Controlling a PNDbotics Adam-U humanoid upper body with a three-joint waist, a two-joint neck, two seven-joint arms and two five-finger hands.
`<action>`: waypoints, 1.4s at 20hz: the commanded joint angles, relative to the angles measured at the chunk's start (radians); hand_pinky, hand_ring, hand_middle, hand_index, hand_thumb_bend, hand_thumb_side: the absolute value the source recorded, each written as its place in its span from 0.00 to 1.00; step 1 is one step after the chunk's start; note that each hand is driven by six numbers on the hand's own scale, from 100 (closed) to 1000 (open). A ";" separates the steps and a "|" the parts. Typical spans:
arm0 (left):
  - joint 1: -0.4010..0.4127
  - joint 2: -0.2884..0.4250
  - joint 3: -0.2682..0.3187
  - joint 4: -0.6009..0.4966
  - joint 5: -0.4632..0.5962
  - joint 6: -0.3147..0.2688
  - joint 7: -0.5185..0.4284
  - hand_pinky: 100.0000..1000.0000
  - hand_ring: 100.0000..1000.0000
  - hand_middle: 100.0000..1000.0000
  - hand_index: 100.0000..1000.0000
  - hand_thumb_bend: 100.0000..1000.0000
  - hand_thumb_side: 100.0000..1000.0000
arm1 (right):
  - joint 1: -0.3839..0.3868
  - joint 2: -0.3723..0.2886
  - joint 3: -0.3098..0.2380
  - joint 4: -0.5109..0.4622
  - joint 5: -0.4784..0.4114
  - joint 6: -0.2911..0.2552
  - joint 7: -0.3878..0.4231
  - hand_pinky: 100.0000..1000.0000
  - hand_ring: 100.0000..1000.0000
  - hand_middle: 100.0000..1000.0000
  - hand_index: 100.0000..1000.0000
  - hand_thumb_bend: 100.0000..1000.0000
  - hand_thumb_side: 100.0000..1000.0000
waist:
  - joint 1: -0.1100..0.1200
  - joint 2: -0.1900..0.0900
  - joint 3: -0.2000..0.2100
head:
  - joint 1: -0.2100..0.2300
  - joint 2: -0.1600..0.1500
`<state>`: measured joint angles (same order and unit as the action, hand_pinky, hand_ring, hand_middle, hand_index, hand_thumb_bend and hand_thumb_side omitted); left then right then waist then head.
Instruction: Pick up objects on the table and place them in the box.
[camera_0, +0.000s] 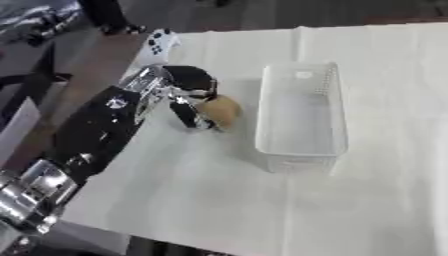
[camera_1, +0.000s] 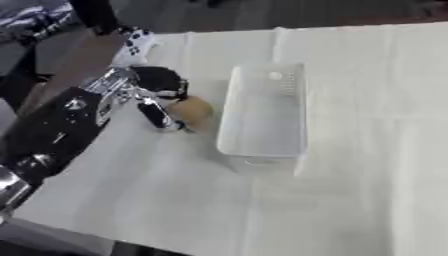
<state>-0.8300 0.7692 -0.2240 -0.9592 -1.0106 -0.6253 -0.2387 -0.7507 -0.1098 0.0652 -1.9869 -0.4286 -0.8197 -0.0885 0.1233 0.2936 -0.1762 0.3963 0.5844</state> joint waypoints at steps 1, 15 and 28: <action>-0.015 0.056 0.010 -0.020 0.005 0.004 0.007 0.00 0.00 0.00 0.22 0.00 0.45 | -0.016 -0.006 -0.004 -0.013 0.006 0.000 -0.004 0.00 0.01 0.05 0.36 0.00 1.00 | -0.002 -0.026 0.006 | -0.004 0.000; -0.065 0.118 0.005 -0.090 0.056 0.019 0.019 0.00 0.00 0.00 0.21 0.00 0.40 | 0.000 -0.025 -0.006 -0.013 0.019 0.003 -0.010 0.00 0.01 0.05 0.36 0.00 1.00 | -0.002 -0.043 0.036 | -0.016 0.010; -0.099 0.165 -0.057 -0.256 0.203 -0.006 -0.002 0.00 0.00 0.00 0.21 0.00 0.38 | 0.007 -0.034 -0.002 -0.013 0.025 0.007 -0.013 0.00 0.01 0.05 0.36 0.00 1.00 | 0.002 -0.051 0.044 | -0.015 0.015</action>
<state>-0.9089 0.8881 -0.2792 -1.1837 -0.8306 -0.6283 -0.2347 -0.7322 -0.1324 0.0626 -1.9869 -0.4062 -0.8132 -0.0995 0.1277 0.2680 -0.1335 0.3863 0.5946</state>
